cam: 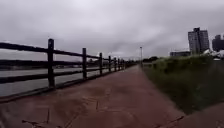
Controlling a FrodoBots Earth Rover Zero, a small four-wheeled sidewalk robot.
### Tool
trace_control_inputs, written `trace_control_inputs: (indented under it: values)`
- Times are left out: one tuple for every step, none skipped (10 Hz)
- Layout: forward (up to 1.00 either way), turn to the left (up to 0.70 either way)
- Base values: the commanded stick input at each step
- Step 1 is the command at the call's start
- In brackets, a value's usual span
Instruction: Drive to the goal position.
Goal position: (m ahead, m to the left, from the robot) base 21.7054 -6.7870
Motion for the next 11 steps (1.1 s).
trace_control_inputs:
  values:
    - [1.00, 0.00]
    - [1.00, -0.07]
    - [1.00, -0.25]
    - [1.00, -0.35]
    - [1.00, -0.40]
    - [1.00, -0.40]
    - [1.00, -0.40]
    - [1.00, -0.40]
    - [1.00, 0.00]
    - [1.00, 0.00]
    - [1.00, 0.00]
